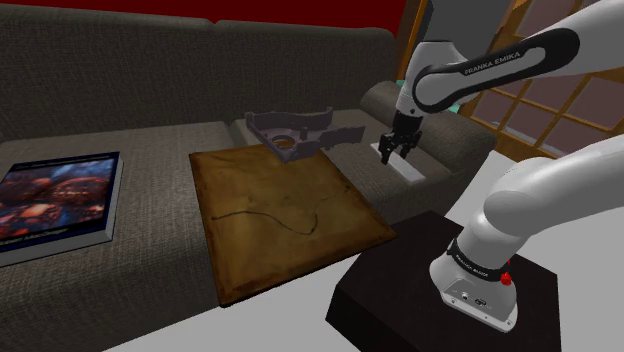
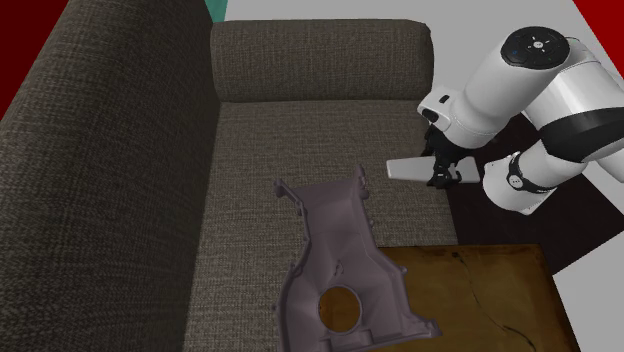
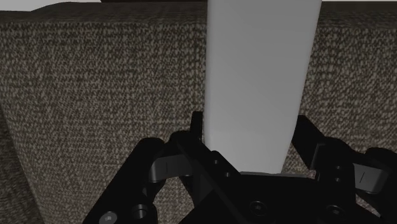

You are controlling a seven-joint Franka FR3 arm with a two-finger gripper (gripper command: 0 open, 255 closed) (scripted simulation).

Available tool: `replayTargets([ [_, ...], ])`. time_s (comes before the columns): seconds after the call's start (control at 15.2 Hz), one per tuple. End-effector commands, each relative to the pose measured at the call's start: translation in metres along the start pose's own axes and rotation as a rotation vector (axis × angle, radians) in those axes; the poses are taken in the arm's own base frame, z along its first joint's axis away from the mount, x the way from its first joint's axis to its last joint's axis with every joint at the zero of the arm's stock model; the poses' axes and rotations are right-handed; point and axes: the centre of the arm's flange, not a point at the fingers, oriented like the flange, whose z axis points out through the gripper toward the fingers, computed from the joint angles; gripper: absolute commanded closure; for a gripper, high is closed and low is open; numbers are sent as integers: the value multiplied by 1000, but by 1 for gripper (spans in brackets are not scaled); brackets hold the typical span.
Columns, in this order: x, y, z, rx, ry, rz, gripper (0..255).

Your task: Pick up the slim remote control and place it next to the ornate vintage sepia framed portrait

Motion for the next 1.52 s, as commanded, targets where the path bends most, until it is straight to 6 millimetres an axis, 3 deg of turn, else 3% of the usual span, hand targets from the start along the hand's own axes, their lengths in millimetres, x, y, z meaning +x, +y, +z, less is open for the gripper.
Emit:
replayTargets([
  [0.0, 0, 0, 11, 0, 1, 0, 255],
  [0.26, 0, 0, 30, 0, 1, 0, 255],
  [0.73, 0, 0, 30, 0, 1, 0, 255],
  [0.79, 0, 0, 30, 0, 1, 0, 0],
  [1.12, 0, 0, 30, 0, 1, 0, 0],
  [1.39, 0, 0, -20, 0, 1, 0, 0],
  [1.45, 0, 0, -20, 0, 1, 0, 0],
])
